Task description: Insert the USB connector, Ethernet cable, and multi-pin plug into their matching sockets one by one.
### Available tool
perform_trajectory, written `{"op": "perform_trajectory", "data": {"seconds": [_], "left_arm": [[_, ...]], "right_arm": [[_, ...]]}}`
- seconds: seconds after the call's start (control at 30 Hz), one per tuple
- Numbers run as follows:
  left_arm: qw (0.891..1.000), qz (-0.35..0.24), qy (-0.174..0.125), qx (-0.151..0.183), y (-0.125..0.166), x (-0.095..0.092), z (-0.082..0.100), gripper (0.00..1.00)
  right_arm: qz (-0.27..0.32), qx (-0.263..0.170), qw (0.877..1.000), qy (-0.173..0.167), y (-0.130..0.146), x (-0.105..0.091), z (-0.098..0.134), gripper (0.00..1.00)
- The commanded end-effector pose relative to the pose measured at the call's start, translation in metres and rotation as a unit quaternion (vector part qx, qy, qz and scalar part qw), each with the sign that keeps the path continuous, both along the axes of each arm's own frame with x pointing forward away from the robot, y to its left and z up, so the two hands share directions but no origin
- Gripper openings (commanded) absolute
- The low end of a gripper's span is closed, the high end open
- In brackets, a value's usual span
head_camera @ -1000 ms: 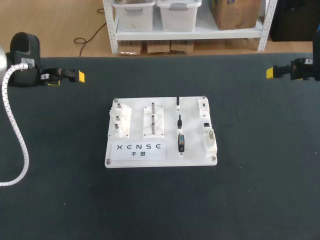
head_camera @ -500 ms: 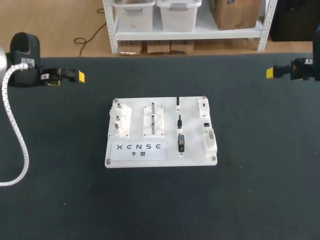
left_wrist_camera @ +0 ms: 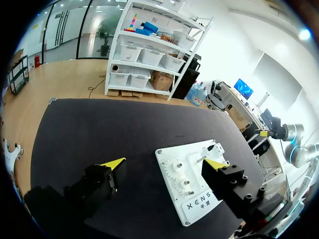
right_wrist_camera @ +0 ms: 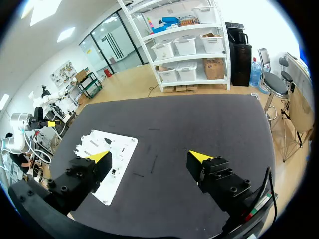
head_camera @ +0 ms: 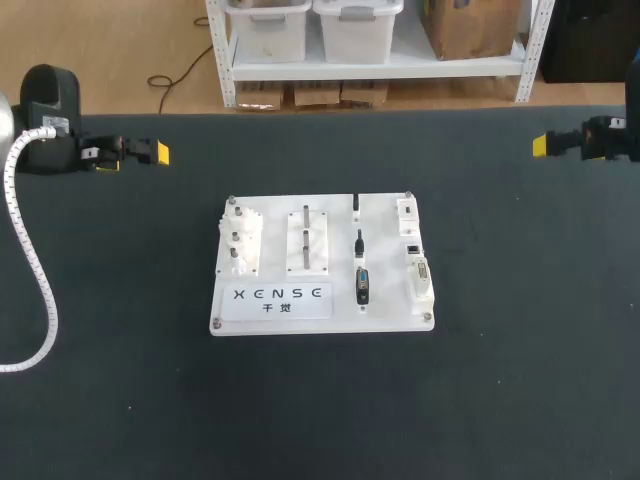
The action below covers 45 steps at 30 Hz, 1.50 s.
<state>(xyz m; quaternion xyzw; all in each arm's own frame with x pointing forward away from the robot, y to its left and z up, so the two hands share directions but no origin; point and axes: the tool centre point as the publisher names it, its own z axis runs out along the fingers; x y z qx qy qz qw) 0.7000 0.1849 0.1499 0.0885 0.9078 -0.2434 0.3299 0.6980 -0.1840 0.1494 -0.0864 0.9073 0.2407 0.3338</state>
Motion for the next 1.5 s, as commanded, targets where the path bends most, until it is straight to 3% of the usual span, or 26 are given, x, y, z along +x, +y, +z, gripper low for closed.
{"op": "perform_trajectory", "data": {"seconds": [0.03, 0.67, 0.83, 1.03, 1.23, 1.5], "left_arm": [[1.000, 0.000, 0.000, 0.000, 0.000, 0.000, 0.000, 1.00], [1.000, 0.000, 0.000, 0.000, 0.000, 0.000, 0.000, 1.00], [1.000, 0.000, 0.000, 0.000, 0.000, 0.000, 0.000, 1.00], [1.000, 0.000, 0.000, 0.000, 0.000, 0.000, 0.000, 1.00], [1.000, 0.000, 0.000, 0.000, 0.000, 0.000, 0.000, 1.00], [1.000, 0.000, 0.000, 0.000, 0.000, 0.000, 0.000, 1.00]], "right_arm": [[0.000, 0.000, 1.000, 0.000, 0.000, 0.000, 0.000, 1.00], [0.000, 0.000, 1.000, 0.000, 0.000, 0.000, 0.000, 1.00], [-0.013, -0.074, 0.997, 0.002, 0.042, 0.017, 0.014, 1.00], [-0.049, -0.119, 0.991, 0.037, 0.099, 0.034, 0.020, 1.00], [-0.060, -0.175, 0.980, 0.079, 0.161, 0.038, 0.001, 1.00], [-0.050, -0.212, 0.968, 0.122, 0.213, 0.034, -0.038, 1.00]]}}
